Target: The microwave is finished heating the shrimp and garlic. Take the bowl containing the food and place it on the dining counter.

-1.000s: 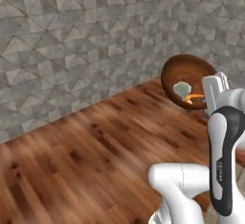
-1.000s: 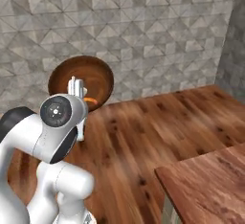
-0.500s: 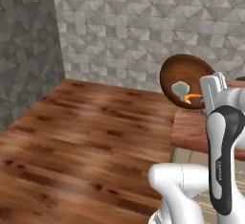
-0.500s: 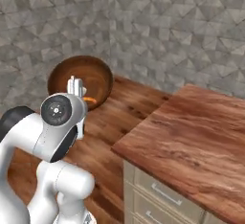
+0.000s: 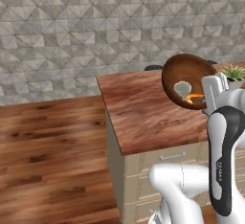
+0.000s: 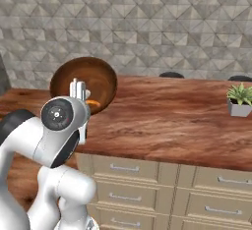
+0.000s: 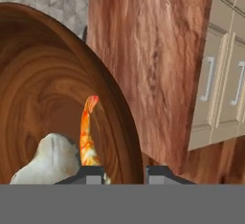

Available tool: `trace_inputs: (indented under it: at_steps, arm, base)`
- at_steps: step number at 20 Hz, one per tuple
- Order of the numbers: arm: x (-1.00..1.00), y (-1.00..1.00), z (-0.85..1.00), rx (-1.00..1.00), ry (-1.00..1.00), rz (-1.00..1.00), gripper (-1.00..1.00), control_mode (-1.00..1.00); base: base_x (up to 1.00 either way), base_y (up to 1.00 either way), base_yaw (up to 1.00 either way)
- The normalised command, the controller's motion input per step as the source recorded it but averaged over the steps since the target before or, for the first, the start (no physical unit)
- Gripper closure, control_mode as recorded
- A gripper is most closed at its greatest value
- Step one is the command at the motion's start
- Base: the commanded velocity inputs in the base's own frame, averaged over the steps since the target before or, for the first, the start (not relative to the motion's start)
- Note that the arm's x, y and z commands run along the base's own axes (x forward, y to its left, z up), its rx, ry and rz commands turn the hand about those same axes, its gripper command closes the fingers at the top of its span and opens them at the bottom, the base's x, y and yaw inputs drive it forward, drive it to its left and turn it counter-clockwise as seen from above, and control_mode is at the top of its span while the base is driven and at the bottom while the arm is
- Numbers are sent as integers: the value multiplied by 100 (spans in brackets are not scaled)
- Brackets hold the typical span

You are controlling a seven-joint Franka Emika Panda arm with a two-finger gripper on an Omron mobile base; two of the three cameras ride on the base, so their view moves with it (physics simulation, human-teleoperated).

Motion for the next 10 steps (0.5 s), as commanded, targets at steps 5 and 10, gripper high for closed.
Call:
trace_inputs:
  at_steps: [5,10]
  arm:
    - [0,0,0,0,0,0,100,100]
    - [0,0,0,0,0,0,100,100]
  base:
    - [46,0,-31]
    - [62,0,-10]
